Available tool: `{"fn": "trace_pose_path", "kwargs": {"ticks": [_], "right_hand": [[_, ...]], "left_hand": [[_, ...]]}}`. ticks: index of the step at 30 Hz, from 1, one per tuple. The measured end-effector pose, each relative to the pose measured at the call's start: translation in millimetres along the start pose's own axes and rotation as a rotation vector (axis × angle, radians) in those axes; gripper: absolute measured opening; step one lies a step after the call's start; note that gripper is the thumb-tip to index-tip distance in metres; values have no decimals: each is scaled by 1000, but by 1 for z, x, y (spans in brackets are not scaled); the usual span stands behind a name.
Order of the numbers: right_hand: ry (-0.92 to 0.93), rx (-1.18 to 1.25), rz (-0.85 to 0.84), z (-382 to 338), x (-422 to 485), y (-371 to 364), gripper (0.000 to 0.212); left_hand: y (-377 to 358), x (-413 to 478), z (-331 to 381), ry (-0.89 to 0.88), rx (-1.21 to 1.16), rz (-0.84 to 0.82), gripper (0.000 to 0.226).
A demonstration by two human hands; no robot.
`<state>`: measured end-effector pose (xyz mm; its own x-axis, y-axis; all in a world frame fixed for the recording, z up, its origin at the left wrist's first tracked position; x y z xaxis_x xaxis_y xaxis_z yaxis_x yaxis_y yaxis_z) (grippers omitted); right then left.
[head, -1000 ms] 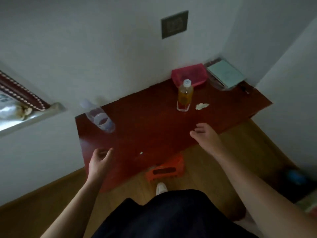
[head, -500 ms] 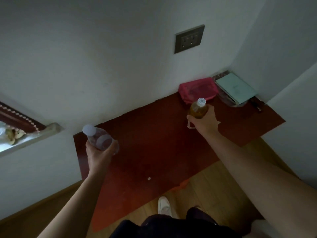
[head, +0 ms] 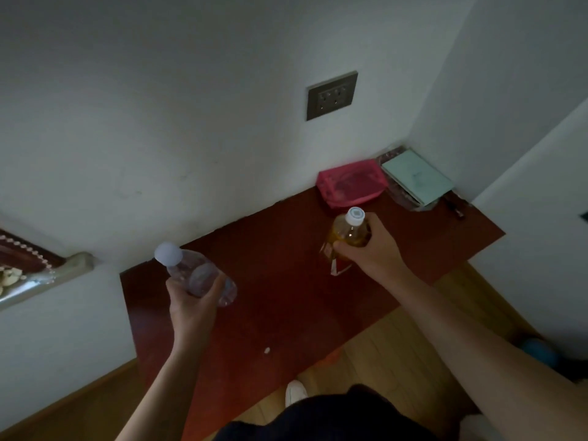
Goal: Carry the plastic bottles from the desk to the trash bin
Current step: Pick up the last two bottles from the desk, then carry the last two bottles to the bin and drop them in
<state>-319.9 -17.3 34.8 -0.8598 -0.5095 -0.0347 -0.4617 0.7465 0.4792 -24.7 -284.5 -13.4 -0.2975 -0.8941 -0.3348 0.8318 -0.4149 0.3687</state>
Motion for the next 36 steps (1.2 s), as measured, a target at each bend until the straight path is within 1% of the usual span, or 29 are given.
{"fn": "trace_pose_path", "kwargs": {"ticks": [3, 6, 8, 10, 13, 15, 19, 23, 26, 28, 31, 34, 36], "right_hand": [[9, 20, -75, -4, -19, -1, 53], [64, 56, -166, -13, -32, -14, 55], [117, 74, -270, -23, -40, -34, 55], [181, 74, -410, -35, -49, -63, 54], [283, 60, -630, -54, -71, -113, 56], [345, 47, -775, -64, -95, -146, 59], [459, 36, -1061, -78, -163, -207, 61], [569, 7, -1343, -88, -253, -250, 54], [647, -26, -1521, -96, -320, -272, 51], [684, -51, -1607, -99, -358, -284, 53], [711, -96, -1716, -99, -404, -304, 49], [740, -164, -1763, -96, -434, -325, 46], [755, -212, -1762, -91, -444, -341, 48]], "left_hand": [[-4, -21, 4, -23, -12, -19, 56], [12, -44, -6, -5, -39, 14, 52], [34, -63, -19, 22, -65, 80, 49], [61, -88, -33, 49, -74, 166, 49], [106, -141, -62, 120, -70, 343, 47], [133, -186, -93, 191, -63, 459, 49], [170, -302, -176, 397, -70, 736, 49], [169, -433, -249, 647, -165, 957, 51], [156, -524, -294, 819, -290, 1129, 58], [145, -575, -319, 920, -361, 1216, 61], [135, -628, -345, 1016, -447, 1309, 62], [136, -653, -364, 1048, -503, 1384, 58], [141, -654, -378, 1065, -528, 1376, 53]]}}
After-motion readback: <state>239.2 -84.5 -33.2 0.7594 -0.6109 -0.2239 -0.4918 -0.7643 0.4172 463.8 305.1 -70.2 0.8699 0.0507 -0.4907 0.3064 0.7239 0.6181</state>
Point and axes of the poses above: each hand's wrist, its own x-axis towards the middle knuckle, its own y-axis out of the back of the hand, z = x × y, the point moved 10 cm from there along x, towards the middle knuckle, and after that the axes turned 8 degrees about y, right-handed, at the moved point
